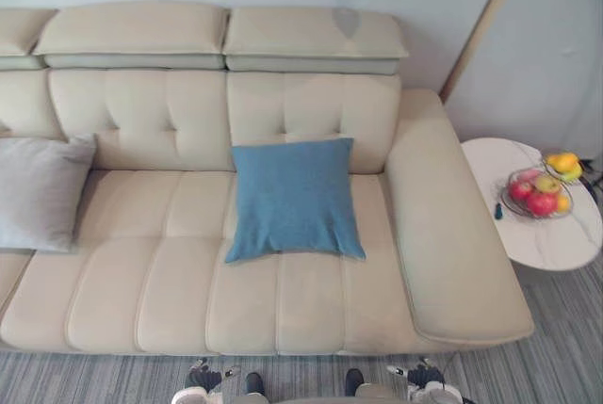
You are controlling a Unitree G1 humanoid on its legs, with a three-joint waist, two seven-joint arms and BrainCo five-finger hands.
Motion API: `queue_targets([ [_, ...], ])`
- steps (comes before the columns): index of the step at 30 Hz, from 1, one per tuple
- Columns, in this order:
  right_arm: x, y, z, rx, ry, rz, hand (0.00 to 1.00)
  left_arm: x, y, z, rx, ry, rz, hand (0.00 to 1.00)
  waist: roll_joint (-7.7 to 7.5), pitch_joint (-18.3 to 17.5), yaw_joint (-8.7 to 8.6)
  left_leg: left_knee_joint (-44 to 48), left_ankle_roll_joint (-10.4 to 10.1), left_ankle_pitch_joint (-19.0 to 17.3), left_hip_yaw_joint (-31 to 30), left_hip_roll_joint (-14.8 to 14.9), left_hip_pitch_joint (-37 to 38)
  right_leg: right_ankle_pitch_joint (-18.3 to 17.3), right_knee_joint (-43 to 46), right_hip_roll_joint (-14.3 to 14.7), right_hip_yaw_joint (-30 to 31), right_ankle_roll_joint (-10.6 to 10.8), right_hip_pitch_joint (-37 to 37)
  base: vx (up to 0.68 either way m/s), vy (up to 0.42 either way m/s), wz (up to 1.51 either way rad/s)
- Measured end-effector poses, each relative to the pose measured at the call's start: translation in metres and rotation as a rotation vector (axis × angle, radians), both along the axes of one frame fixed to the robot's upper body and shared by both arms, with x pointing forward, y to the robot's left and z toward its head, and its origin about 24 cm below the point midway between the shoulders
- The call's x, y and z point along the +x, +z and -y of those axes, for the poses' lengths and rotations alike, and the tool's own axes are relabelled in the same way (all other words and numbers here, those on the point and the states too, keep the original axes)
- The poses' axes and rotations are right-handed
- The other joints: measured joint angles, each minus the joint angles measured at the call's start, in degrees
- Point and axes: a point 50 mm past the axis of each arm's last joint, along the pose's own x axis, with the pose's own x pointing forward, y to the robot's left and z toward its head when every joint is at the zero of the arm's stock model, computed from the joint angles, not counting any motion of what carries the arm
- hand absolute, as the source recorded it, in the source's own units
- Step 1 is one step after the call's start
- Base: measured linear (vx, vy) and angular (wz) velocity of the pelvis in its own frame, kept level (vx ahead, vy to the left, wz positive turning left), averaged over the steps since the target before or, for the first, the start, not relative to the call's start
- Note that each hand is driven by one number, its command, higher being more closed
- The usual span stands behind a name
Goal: Pick up cushions and gather them together orderly.
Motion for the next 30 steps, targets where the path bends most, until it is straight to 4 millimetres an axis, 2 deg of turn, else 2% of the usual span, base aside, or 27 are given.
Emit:
queue_targets([
  [2, 0.007, 0.001, -0.011, 0.012, 0.037, 0.012, 0.0, 0.016, 0.003, 0.005, -0.001, -0.041, 0.032, 0.0, -0.84, 0.16, -0.04, 1.57, 0.23, -0.13, 1.34, 0.21, -1.79, 0.45, 2.8, -0.35, -0.29, 0.08, -2.9, -0.08, 0.006, -0.24],
  [3, 0.011, 0.001, -0.016, 0.017, 0.059, 0.02, 0.0, 0.031, 0.008, 0.011, -0.009, -0.054, 0.077, 0.0, -0.71, 0.24, 0.3, 4.37, 1.7, -0.45, 3.71, 1.49, -4.22, 2.47, 1.84, -0.15, -0.25, 2.28, -3.52, -0.08, 0.015, -0.13],
  [5, 0.017, 0.003, -0.019, 0.022, 0.066, 0.037, 0.0, 0.039, 0.013, 0.009, -0.002, -0.053, 0.119, 0.0, -0.75, 0.62, 0.42, 5.3, 2.02, -0.7, 4.51, 1.81, -4.91, -3.94, 15.3, -1.85, -3.36, 0.34, -5.95, -0.06, -0.017, 0.07],
  [6, 0.014, 0.002, -0.02, 0.025, 0.064, 0.026, 0.0, 0.041, 0.015, 0.008, 0.004, -0.054, 0.133, 0.0, -1.56, 0.28, 0.46, 6.05, 2.03, -0.68, 3.81, 1.23, -4.44, -7.59, 27.08, -4.23, -4.86, 1.27, -6.03, -0.02, -0.162, 0.42],
  [7, 0.008, 0.0, -0.022, 0.029, 0.064, 0.011, 0.0, 0.039, 0.015, 0.002, 0.019, -0.048, 0.126, 0.0, -2.88, -0.51, 0.67, 8.2, 2.05, -0.7, 3.08, 0.66, -5.21, -8.21, 33.58, -6.59, -5.03, 1.45, -3.95, 0.0, -0.158, 0.41],
  [8, 0.008, 0.0, -0.022, 0.029, 0.065, 0.011, 0.0, 0.036, 0.015, -0.003, 0.033, -0.045, 0.119, 0.0, -3.41, -0.86, 0.73, 9.6, 2.05, -0.7, 3.05, 0.51, -5.91, -8.28, 33.01, -7.24, -4.76, 1.94, -3.21, -0.05, -0.258, 0.15],
  [9, 0.018, 0.003, -0.02, 0.018, 0.08, 0.038, 0.0, 0.032, 0.015, -0.008, 0.037, -0.02, 0.107, 0.0, -3.27, -0.57, 1.41, 16.2, 1.6, -1.55, 3.47, 1.83, -9.48, -8.06, 27.91, -5.11, -5.02, 2.17, -0.8, -0.11, -0.161, -0.07],
  [10, 0.02, 0.004, -0.02, 0.016, 0.081, 0.042, 0.0, 0.029, 0.013, -0.007, 0.033, -0.015, 0.1, 0.0, -3.31, -0.43, 1.55, 16.85, 0.98, -2.03, 3.04, 1.59, -10.19, -8.07, 26.16, -4.74, -4.62, 2.17, -0.1, -0.21, -0.138, -0.29],
  [11, 0.023, 0.006, -0.006, -0.024, 0.081, 0.044, 0.0, 0.019, 0.008, 0.003, 0.004, 0.004, 0.077, 0.0, -0.48, -1.06, 2.06, 14.83, 3.5, 0.9, 1.56, 0.32, -11.57, -8.49, 19.68, -3.02, -3.73, 1.95, 2.46, -0.2, 0.017, -0.31],
  [12, 0.027, 0.009, -0.002, -0.039, 0.084, 0.054, 0.0, 0.015, 0.007, 0.004, -0.002, 0.014, 0.071, 0.0, 0.88, -1.39, 2.27, 14.42, 4.38, 0.44, 4.05, 1.16, -11.71, -9.74, 18.12, -2.11, -3.7, 1.77, 2.83, -0.22, 0.018, -0.22],
  [13, 0.035, 0.011, -0.005, -0.041, 0.106, 0.071, 0.0, 0.014, 0.006, 0.003, 0.0, 0.022, 0.062, 0.0, -0.05, -0.78, 2.19, 14.38, 4.33, 0.47, 4.28, 0.86, -13.18, -12.85, 16.8, -2.55, -4.27, 0.54, 2.26, -0.16, -0.036, -0.05],
  [14, 0.038, 0.012, -0.007, -0.04, 0.118, 0.076, 0.0, 0.016, 0.007, 0.0, 0.01, 0.021, 0.068, 0.0, -0.46, -0.43, 2.18, 14.62, 4.19, 0.57, 4.38, 1.02, -13.93, -13.67, 15.61, -2.44, -4.48, 0.35, 2.18, -0.22, -0.143, -0.03],
  [15, 0.043, 0.014, -0.01, -0.04, 0.128, 0.087, 0.0, 0.019, 0.008, -0.001, 0.015, 0.02, 0.074, 0.0, -0.36, 0.83, 2.84, 15.16, 3.38, 1.25, 4.27, 2.12, -14.77, -14.26, 11.82, -1.12, -4.67, -0.95, 3.43, -0.24, -0.17, -0.09],
  [17, 0.044, 0.014, -0.009, -0.063, 0.147, 0.086, 0.0, 0.02, 0.008, 0.003, 0.003, 0.021, 0.075, 0.0, 1.34, 2.11, 3.01, 14.91, 2.33, 2.73, 2.82, 4.2, -13.66, -12.62, 9.97, 1.58, -5.48, -2.6, 5.14, -0.27, -0.154, 0.0],
  [19, 0.037, 0.012, -0.006, -0.069, 0.145, 0.066, 0.0, 0.018, 0.007, 0.004, 0.001, 0.014, 0.073, 0.0, 1.92, 2.24, 2.87, 14.83, 1.46, 3.85, 2.0, 5.09, -12.95, -12.66, 11.59, 2.36, -5.74, -2.67, 5.15, -0.2, -0.098, 0.03],
  [20, 0.035, 0.011, -0.002, -0.079, 0.142, 0.058, 0.0, 0.017, 0.007, 0.005, 0.002, 0.006, 0.072, 0.0, 2.2, 2.31, 2.82, 14.32, 0.06, 5.99, 0.5, 5.04, -13.42, -12.54, 12.54, 2.32, -5.98, -3.15, 4.03, -0.22, -0.087, 0.0],
  [21, 0.034, 0.011, 0.0, -0.085, 0.14, 0.055, 0.0, 0.018, 0.007, 0.005, 0.001, 0.004, 0.075, 0.0, 2.06, 2.23, 2.55, 14.24, -0.23, 6.39, -0.42, 4.78, -13.81, -12.47, 12.52, 2.01, -6.08, -3.77, 3.52, -0.23, -0.073, -0.11],
  [22, 0.032, 0.011, 0.005, -0.096, 0.137, 0.044, 0.0, 0.019, 0.007, 0.007, -0.005, 0.005, 0.076, 0.0, 2.17, 2.48, 2.16, 16.05, 0.22, 4.99, -2.59, 4.66, -14.36, -11.9, 12.7, 1.77, -5.72, -4.56, 2.3, -0.16, 0.014, -0.3],
  [23, 0.028, 0.01, 0.011, -0.109, 0.112, 0.029, 0.0, 0.015, 0.006, 0.008, -0.011, 0.016, 0.069, 0.0, 2.72, 2.39, 2.04, 19.65, 0.75, 0.84, -4.67, 4.21, -14.46, -11.02, 12.85, 1.56, -4.5, -4.63, 0.97, -0.13, 0.049, -0.42],
  [24, 0.027, 0.01, 0.012, -0.11, 0.103, 0.026, 0.0, 0.015, 0.005, 0.008, -0.012, 0.019, 0.068, 0.0, 2.7, 2.4, 2.02, 21.19, 0.68, -0.88, -5.06, 3.94, -14.21, -10.58, 12.85, 1.3, -3.88, -4.54, 0.41, -0.13, 0.115, -0.56],
  [26, 0.02, 0.007, 0.011, -0.102, 0.079, 0.01, 0.0, 0.011, 0.004, 0.009, -0.024, 0.054, 0.06, 0.0, 2.55, 2.47, 2.0, 26.26, -0.64, -8.26, -8.04, 1.82, -11.76, -8.7, 12.4, 0.4, -0.66, -3.18, -1.34, -0.1, 0.165, -0.63],
  [27, 0.017, 0.006, 0.01, -0.1, 0.077, 0.005, 0.0, 0.011, 0.003, 0.011, -0.029, 0.057, 0.057, 0.0, 2.7, 2.41, 1.96, 26.32, -0.72, -9.48, -8.52, 1.56, -11.06, -8.28, 12.18, 0.35, -0.06, -2.73, -1.57, -0.1, 0.235, -0.58],
  [28, 0.014, 0.006, 0.013, -0.101, 0.066, 0.006, 0.0, 0.008, 0.001, 0.015, -0.045, 0.079, 0.053, 0.0, 3.84, 1.74, 1.91, 24.59, -0.26, -11.58, -9.43, 1.37, -10.05, -7.31, 11.53, 0.75, 1.39, -1.63, -2.23, -0.09, 0.205, -0.44],
  [30, 0.012, 0.005, 0.007, -0.085, 0.062, 0.007, 0.0, 0.006, 0.001, 0.016, -0.053, 0.096, 0.051, 0.0, 2.7, 1.2, 1.69, 21.83, 0.78, -11.4, -7.96, -0.13, -9.48, -5.23, 8.93, -0.19, 2.5, -0.52, -2.15, -0.1, 0.223, -0.4],
])
